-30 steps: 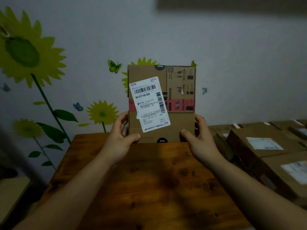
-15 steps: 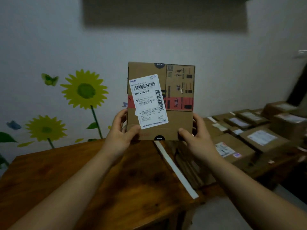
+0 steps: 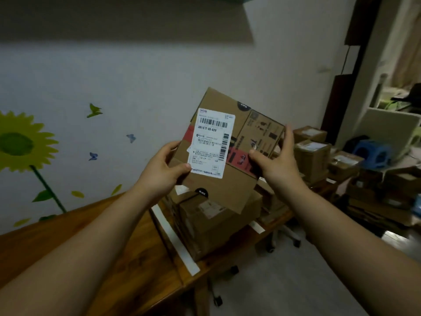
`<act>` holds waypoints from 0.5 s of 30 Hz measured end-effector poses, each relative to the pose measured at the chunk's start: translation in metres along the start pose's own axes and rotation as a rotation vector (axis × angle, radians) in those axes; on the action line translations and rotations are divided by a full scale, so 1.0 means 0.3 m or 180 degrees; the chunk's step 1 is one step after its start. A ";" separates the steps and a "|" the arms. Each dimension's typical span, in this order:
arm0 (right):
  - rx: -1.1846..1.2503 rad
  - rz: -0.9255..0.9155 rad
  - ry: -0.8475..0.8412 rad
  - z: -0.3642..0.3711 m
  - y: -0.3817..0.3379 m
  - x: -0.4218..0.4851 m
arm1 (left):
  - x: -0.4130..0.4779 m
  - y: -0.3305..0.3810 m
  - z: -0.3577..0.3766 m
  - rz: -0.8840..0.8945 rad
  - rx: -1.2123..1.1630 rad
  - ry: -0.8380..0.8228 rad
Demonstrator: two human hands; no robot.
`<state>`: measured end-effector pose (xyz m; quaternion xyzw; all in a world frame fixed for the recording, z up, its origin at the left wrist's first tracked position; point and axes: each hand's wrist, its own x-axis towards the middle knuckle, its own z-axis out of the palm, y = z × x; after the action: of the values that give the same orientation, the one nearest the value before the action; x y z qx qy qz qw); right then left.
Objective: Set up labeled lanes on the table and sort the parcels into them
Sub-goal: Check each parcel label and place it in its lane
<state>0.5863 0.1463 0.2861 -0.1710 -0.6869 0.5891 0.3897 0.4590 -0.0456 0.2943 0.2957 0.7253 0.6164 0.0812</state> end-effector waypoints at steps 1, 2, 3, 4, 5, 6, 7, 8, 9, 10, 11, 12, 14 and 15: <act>0.0087 -0.0037 0.0083 -0.022 -0.003 0.027 | 0.029 0.015 0.018 0.0043 0.0048 -0.0050; 0.0106 -0.0060 0.0143 -0.042 -0.002 0.053 | 0.059 0.028 0.036 0.0076 0.0084 -0.0090; 0.0094 -0.0048 0.0213 -0.060 0.004 0.083 | 0.094 0.032 0.052 0.0110 0.0110 -0.0106; 0.0113 -0.0010 0.0293 -0.077 0.014 0.117 | 0.127 0.035 0.069 0.0169 0.0107 -0.0084; 0.0167 0.0045 0.0364 -0.092 0.021 0.151 | 0.162 0.033 0.090 0.0237 0.0066 -0.0015; 0.0230 0.0105 0.0407 -0.109 0.037 0.191 | 0.199 0.029 0.114 0.0275 0.0009 0.0128; 0.0281 0.0150 0.0427 -0.125 0.056 0.234 | 0.246 0.016 0.143 0.0236 -0.0074 0.0348; 0.0283 0.0170 0.0448 -0.140 0.076 0.276 | 0.294 0.006 0.176 0.0115 -0.0230 0.0600; 0.0240 0.0173 0.0467 -0.153 0.099 0.319 | 0.346 -0.009 0.207 -0.0042 -0.0471 0.0827; 0.0163 0.0164 0.0463 -0.165 0.121 0.363 | 0.399 -0.022 0.238 -0.0181 -0.0748 0.0968; 0.0060 0.0161 0.0441 -0.175 0.143 0.409 | 0.454 -0.038 0.269 -0.0269 -0.0976 0.0989; -0.0058 0.0156 0.0413 -0.185 0.165 0.457 | 0.505 -0.056 0.300 -0.0293 -0.1060 0.0899; -0.0391 0.0124 0.0368 -0.208 0.209 0.553 | 0.595 -0.093 0.364 -0.0236 -0.0982 0.0643; -0.0610 0.0124 0.0335 -0.222 0.231 0.599 | 0.630 -0.107 0.396 -0.0224 -0.0964 0.0500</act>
<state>0.5053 0.3333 0.2809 -0.2516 -0.7152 0.5184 0.3956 0.3522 0.1529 0.2838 0.2055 0.6381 0.7366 0.0895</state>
